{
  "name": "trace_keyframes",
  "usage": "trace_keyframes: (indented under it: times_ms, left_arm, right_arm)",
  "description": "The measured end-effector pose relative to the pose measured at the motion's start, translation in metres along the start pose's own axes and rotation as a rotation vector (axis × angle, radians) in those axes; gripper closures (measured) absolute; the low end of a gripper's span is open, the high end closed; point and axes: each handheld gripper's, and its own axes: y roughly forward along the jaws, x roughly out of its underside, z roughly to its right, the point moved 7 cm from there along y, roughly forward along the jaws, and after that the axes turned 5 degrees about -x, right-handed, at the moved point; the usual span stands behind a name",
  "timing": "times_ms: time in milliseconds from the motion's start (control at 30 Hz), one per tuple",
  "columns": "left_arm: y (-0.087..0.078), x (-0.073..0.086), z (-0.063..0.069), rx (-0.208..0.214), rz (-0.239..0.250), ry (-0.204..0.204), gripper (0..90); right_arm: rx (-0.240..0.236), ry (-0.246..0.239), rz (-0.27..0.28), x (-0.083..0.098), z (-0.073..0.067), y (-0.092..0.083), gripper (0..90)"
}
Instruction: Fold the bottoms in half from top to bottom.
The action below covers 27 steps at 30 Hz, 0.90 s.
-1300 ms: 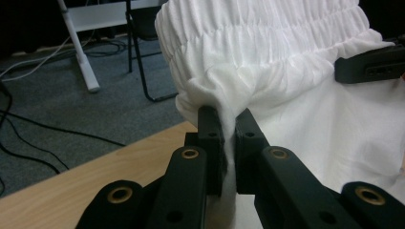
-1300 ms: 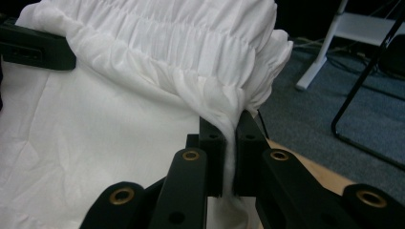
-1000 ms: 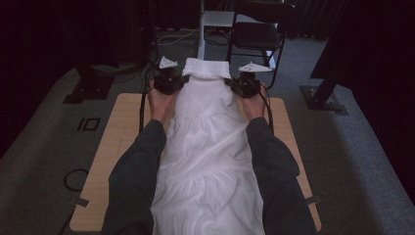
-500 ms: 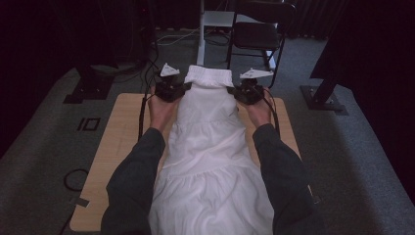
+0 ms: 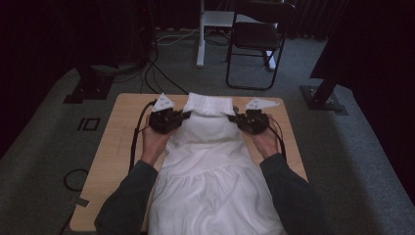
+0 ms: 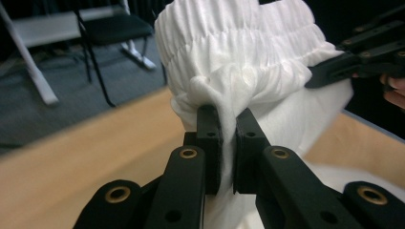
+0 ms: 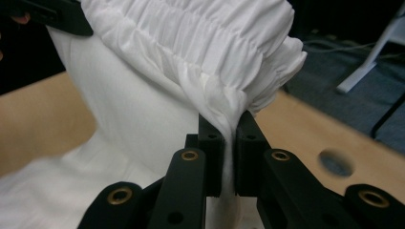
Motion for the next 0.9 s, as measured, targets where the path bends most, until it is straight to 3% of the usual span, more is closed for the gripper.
trace_keyframes:
  times_ms: [133, 200, 300, 400, 500, 567, 667, 800, 900]
  left_arm:
    - [-0.013, 0.044, 0.019, 0.044, -0.035, -0.02, 83.8]
    - [-0.016, 0.073, 0.029, 0.06, -0.076, -0.039, 83.7]
    - [-0.015, 0.111, 0.042, 0.071, -0.149, -0.051, 83.5]
    - [-0.01, 0.143, 0.053, 0.095, -0.225, -0.079, 83.5]
    - [-0.005, 0.172, 0.066, 0.111, -0.314, -0.056, 83.6]
    - [-0.001, 0.183, 0.067, 0.101, -0.352, -0.02, 83.6]
    - [0.003, 0.186, 0.061, 0.123, -0.358, -0.025, 84.1]
    - [0.016, 0.178, 0.04, 0.062, -0.387, 0.044, 84.5]
    - [0.033, 0.168, 0.017, 0.03, -0.411, 0.052, 84.5]
  right_arm:
    - [-0.057, 0.015, -0.051, 0.041, -0.023, 0.001, 83.8]
    - [-0.08, 0.017, -0.084, 0.063, -0.035, 0.002, 83.7]
    - [-0.097, 0.018, -0.144, 0.095, -0.047, 0.006, 83.6]
    - [-0.121, 0.05, -0.203, 0.124, -0.056, 0.012, 83.6]
    - [-0.132, 0.081, -0.264, 0.152, -0.063, 0.018, 83.6]
    - [-0.134, 0.092, -0.286, 0.161, -0.064, 0.02, 83.6]
    - [-0.121, 0.09, -0.324, 0.17, -0.065, 0.028, 83.6]
    - [-0.108, 0.122, -0.322, 0.167, -0.061, 0.041, 83.7]
    - [-0.08, 0.144, -0.326, 0.161, -0.056, 0.053, 83.7]
